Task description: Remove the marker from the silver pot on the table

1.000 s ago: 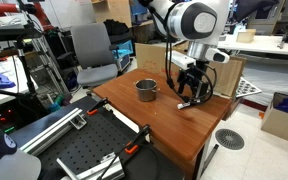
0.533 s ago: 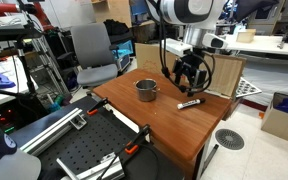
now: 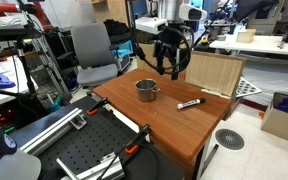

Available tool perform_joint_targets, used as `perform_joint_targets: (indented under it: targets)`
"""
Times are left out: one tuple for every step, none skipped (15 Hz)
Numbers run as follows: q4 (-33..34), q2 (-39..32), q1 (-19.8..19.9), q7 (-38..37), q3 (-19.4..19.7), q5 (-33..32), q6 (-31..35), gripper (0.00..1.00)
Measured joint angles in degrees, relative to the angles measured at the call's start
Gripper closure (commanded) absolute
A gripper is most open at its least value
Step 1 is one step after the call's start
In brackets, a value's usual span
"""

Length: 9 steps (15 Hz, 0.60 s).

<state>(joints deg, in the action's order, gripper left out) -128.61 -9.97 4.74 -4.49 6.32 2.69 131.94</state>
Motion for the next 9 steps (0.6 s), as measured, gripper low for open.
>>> perform_joint_targets:
  targets:
    - [-0.6, 0.4, 0.0, 0.1, 0.0, 0.0, 0.5, 0.0]
    - [-0.8, 0.4, 0.0, 0.2, 0.0, 0.0, 0.8, 0.0]
    - [-0.9, 0.4, 0.0, 0.3, 0.0, 0.0, 0.9, 0.0]
    - [-0.9, 0.4, 0.0, 0.3, 0.0, 0.0, 0.9, 0.0]
    - [-0.9, 0.4, 0.0, 0.3, 0.0, 0.0, 0.9, 0.0]
    - [-0.9, 0.4, 0.0, 0.4, 0.0, 0.0, 0.9, 0.0]
    - [-0.9, 0.4, 0.0, 0.4, 0.0, 0.0, 0.9, 0.0]
    - [-0.9, 0.4, 0.0, 0.4, 0.0, 0.0, 0.9, 0.0]
    - [-0.9, 0.4, 0.0, 0.4, 0.0, 0.0, 0.9, 0.0]
